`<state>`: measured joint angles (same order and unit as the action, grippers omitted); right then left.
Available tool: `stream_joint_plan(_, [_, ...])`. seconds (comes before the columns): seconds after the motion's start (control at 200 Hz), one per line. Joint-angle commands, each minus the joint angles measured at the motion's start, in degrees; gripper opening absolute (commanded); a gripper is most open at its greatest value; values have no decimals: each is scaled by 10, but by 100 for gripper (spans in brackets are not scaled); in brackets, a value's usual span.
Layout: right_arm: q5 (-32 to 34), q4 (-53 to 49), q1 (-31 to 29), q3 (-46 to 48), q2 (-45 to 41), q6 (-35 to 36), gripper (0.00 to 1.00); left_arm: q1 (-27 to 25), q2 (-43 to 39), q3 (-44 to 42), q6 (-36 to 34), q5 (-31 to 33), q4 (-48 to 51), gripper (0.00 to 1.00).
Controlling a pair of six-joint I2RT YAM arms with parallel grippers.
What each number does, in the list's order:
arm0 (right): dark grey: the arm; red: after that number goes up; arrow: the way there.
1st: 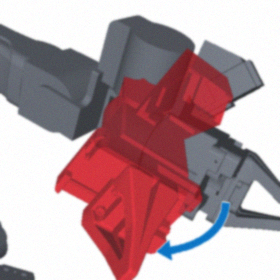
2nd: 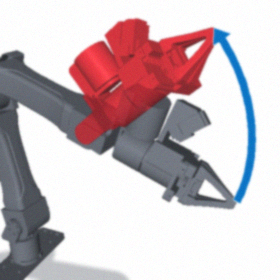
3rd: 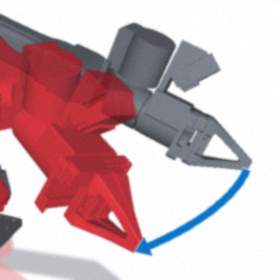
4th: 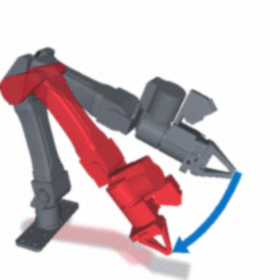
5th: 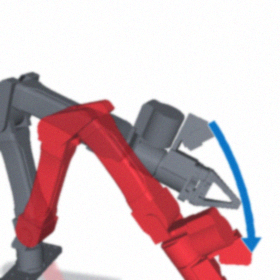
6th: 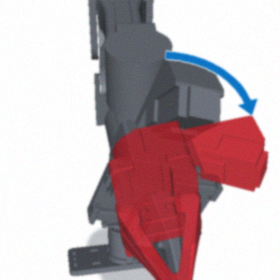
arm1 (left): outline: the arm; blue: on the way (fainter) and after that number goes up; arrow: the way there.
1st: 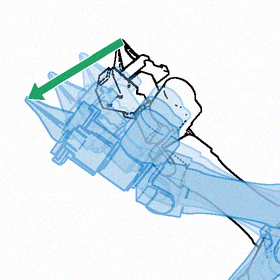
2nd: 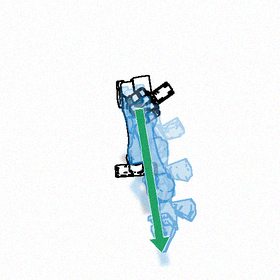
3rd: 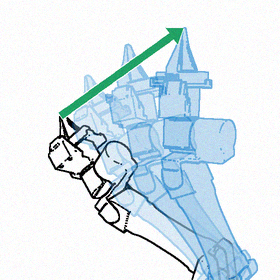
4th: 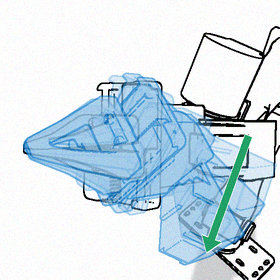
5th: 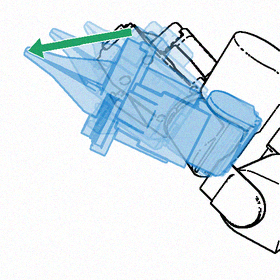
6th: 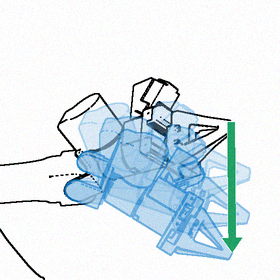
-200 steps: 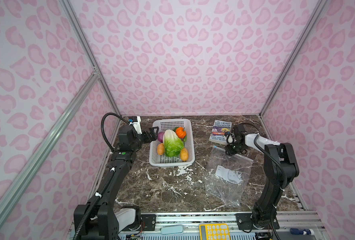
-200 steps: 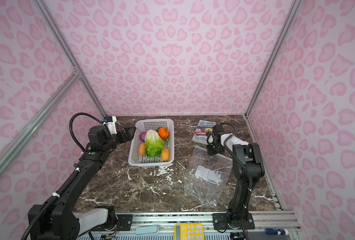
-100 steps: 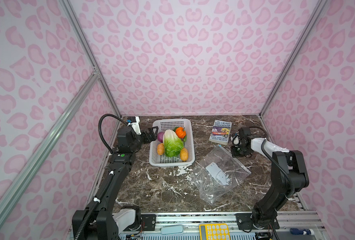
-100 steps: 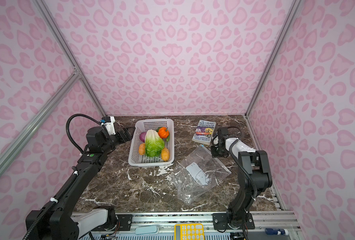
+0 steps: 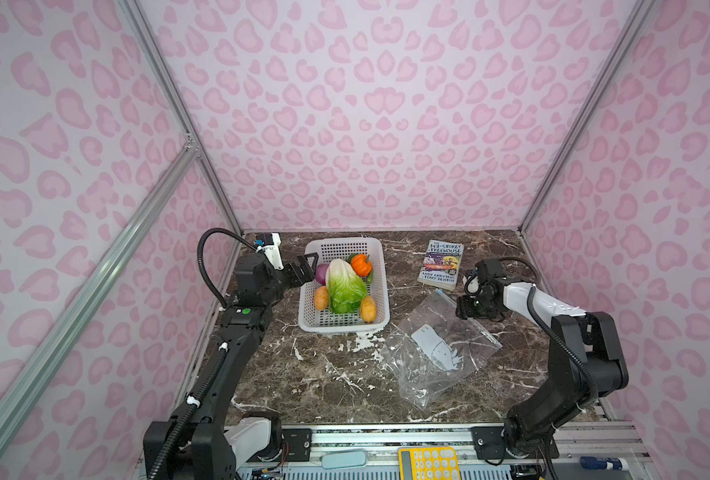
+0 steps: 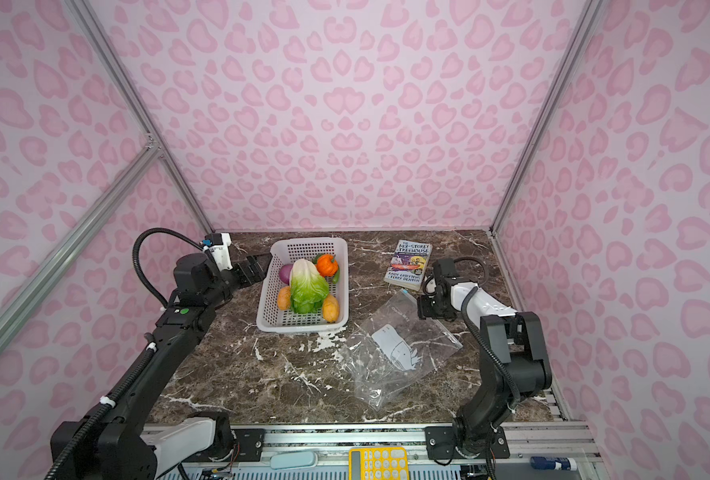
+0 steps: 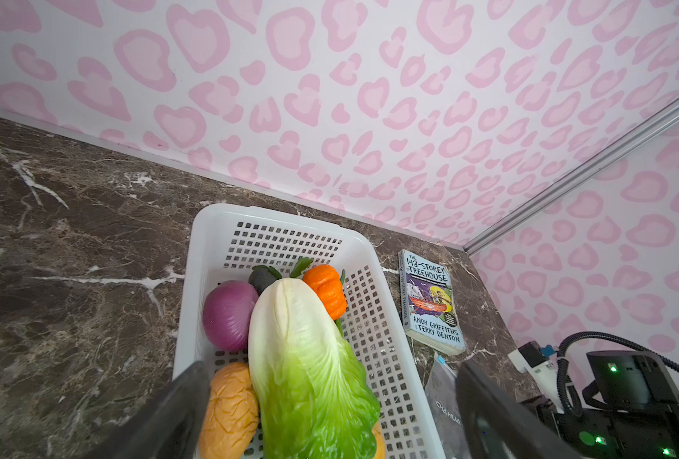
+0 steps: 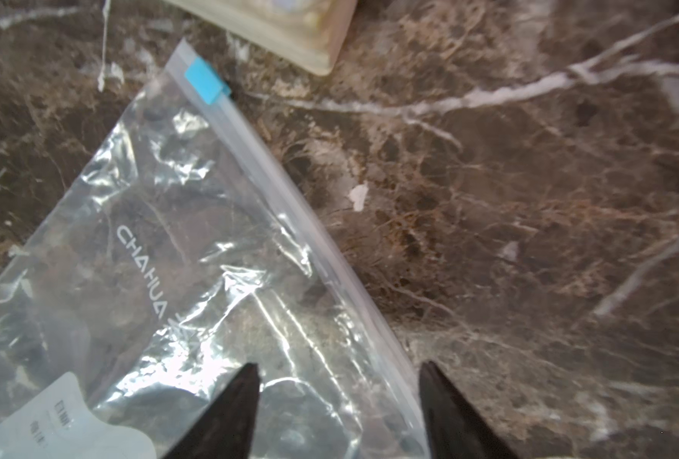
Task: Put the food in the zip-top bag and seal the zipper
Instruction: 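Reach the right gripper to the bag's zipper edge while the left nears the basket, then grasp the bag's zipper edge with the right gripper and lift it upright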
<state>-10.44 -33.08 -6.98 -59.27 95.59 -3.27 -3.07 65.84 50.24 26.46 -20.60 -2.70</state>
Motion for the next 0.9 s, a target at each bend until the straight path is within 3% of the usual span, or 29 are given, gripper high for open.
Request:
stream_joint_plan(0.0, [62, -23, -19, 1, 13, 23, 98, 0, 1, -1, 0, -7, -2, 98])
stream_joint_plan(0.325, [83, -48, -49, -12, 83, 22, 97, -3, -1, 1, 3, -17, -3, 98])
stream_joint_plan(0.39, [73, -45, -51, -10, 91, 18, 81, -3, -2, 2, 3, -18, -3, 98])
stream_joint_plan(0.525, [71, -34, -51, -1, 99, 7, 14, -4, -3, 2, 3, -17, -2, 98])
stream_joint_plan(0.565, [71, -32, -50, 2, 98, 4, 0, -4, -3, 2, 3, -16, -1, 98])
stream_joint_plan(0.76, [56, -41, -45, -1, 59, -14, 0, -4, -1, 2, 5, -16, -1, 98])
stream_joint_plan(0.895, [18, -49, -20, -10, -18, -45, 0, -7, -1, 4, 6, -28, -3, 98])
